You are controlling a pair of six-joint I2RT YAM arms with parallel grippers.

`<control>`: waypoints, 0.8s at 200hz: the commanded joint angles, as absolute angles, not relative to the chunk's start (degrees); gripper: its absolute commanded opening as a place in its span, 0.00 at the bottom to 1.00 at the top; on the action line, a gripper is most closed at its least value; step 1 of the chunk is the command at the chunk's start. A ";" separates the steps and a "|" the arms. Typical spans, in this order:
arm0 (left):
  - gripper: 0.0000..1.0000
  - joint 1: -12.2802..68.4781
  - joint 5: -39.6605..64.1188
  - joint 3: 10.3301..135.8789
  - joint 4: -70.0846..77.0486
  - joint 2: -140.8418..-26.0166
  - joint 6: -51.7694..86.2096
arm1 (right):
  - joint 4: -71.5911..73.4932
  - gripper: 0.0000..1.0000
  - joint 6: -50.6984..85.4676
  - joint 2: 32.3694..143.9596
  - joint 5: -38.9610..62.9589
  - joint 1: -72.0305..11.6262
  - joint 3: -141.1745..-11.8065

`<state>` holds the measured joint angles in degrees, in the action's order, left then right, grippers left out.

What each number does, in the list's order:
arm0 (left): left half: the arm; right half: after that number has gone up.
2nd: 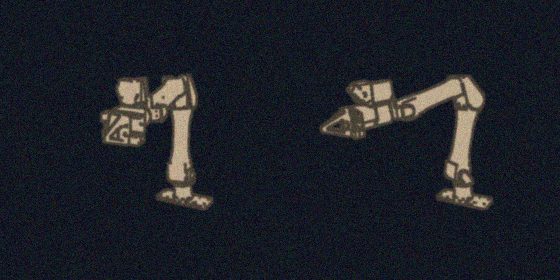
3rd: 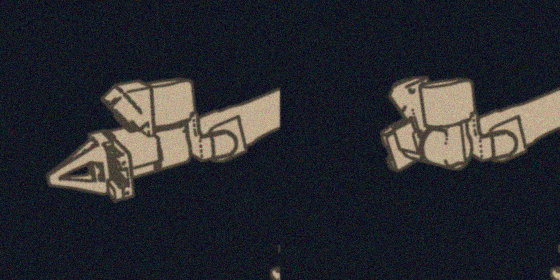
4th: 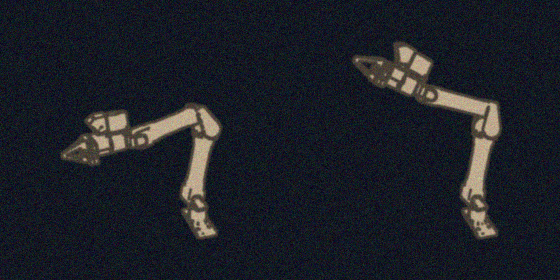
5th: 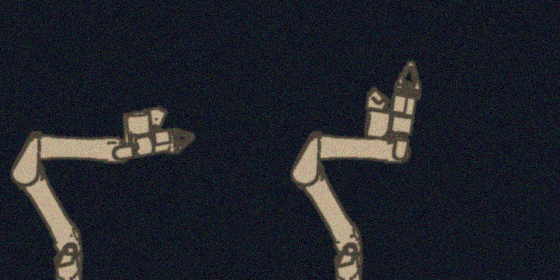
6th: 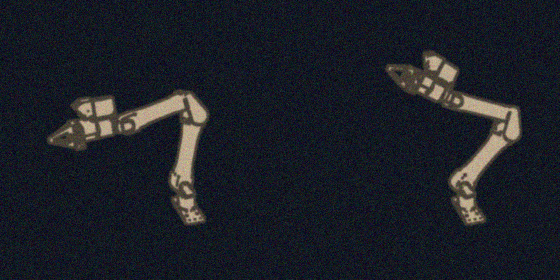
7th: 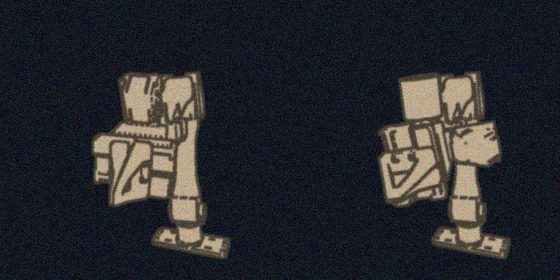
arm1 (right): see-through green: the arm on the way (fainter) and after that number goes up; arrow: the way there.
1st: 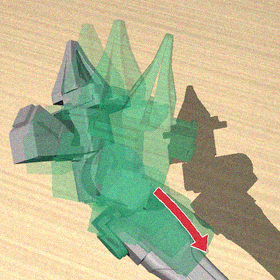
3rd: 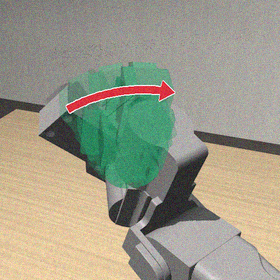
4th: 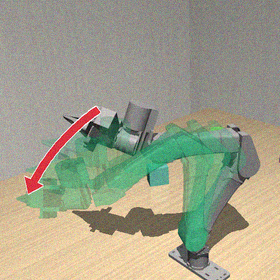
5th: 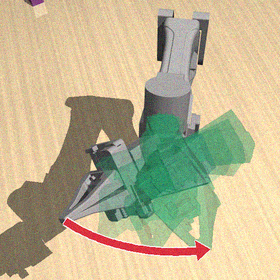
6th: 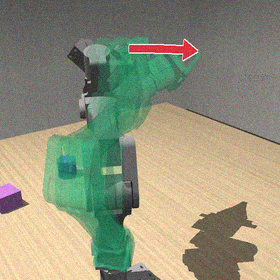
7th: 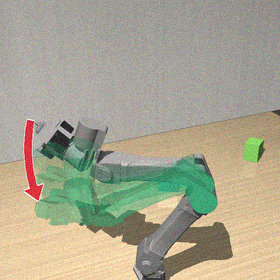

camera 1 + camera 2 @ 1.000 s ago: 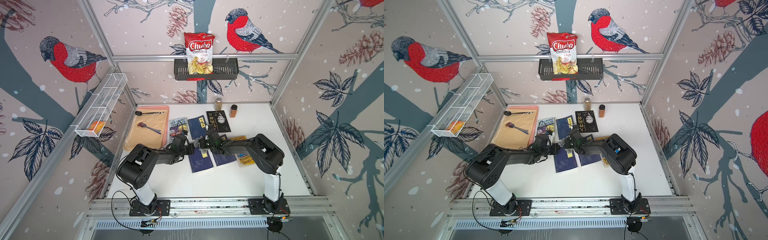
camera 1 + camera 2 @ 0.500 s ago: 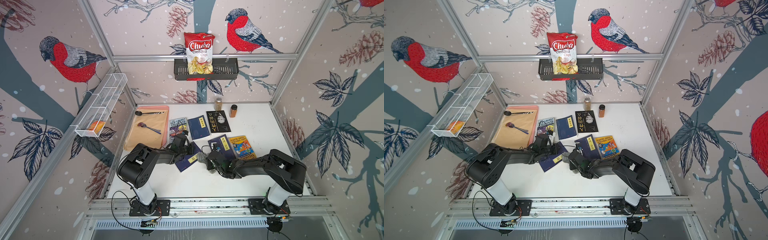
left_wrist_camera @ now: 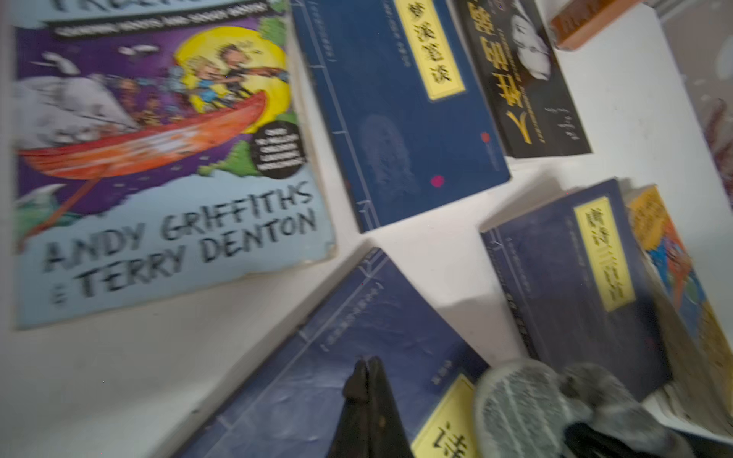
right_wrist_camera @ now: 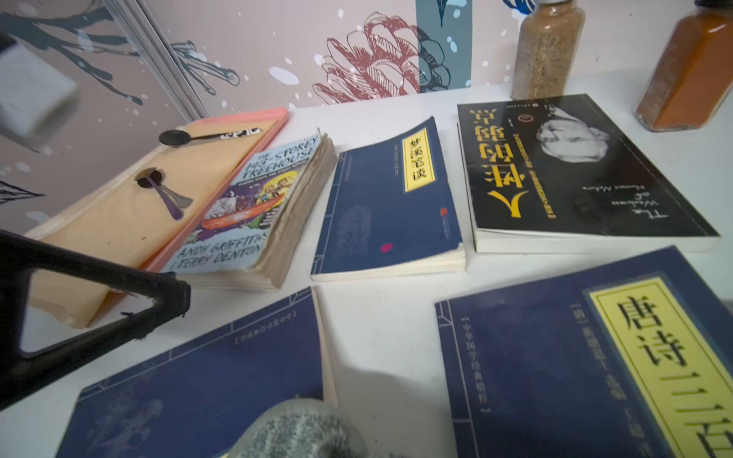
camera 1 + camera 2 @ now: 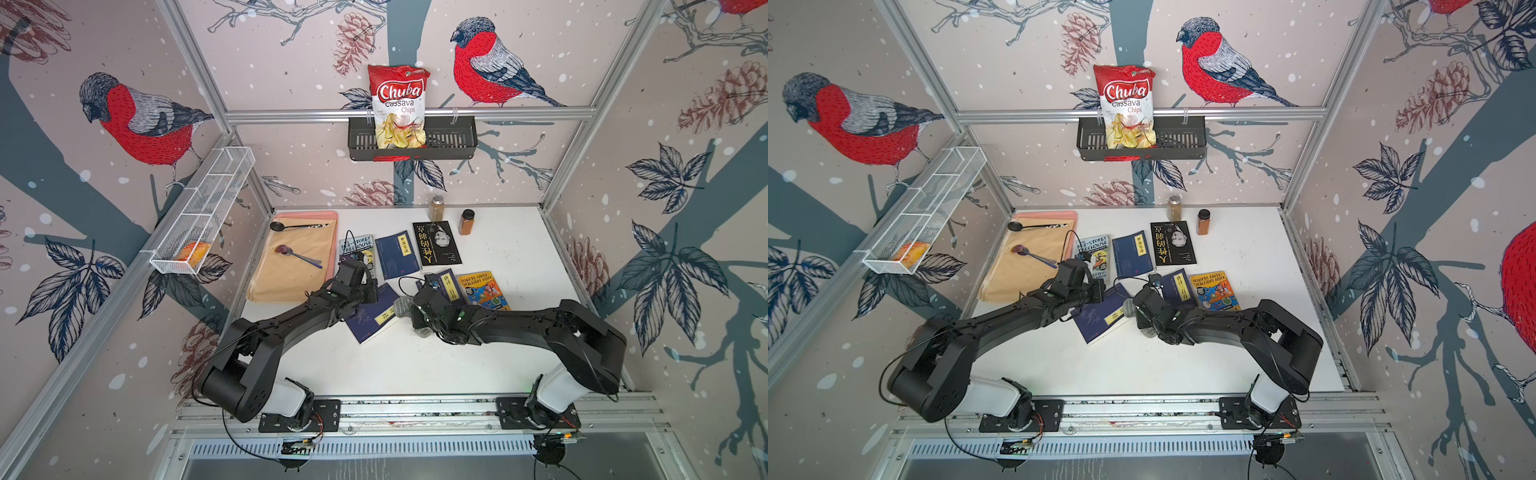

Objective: Wipe the cover of the book
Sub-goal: Adjust the book at the center of the board.

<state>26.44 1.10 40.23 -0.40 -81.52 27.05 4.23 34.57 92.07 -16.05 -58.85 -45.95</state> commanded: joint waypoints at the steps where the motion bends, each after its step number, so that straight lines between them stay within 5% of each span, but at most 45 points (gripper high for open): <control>1: 0.00 25.11 -6.57 39.76 -7.45 -81.84 27.44 | 1.71 0.04 34.08 90.93 -13.91 -58.88 -45.99; 78: 0.00 23.82 -8.42 37.18 -8.09 -86.48 28.41 | 9.31 0.04 34.91 95.49 -5.00 -56.81 -44.44; 160: 0.00 29.45 5.60 29.10 -2.75 -78.69 30.42 | 13.37 0.04 31.20 101.05 3.58 -46.47 -48.19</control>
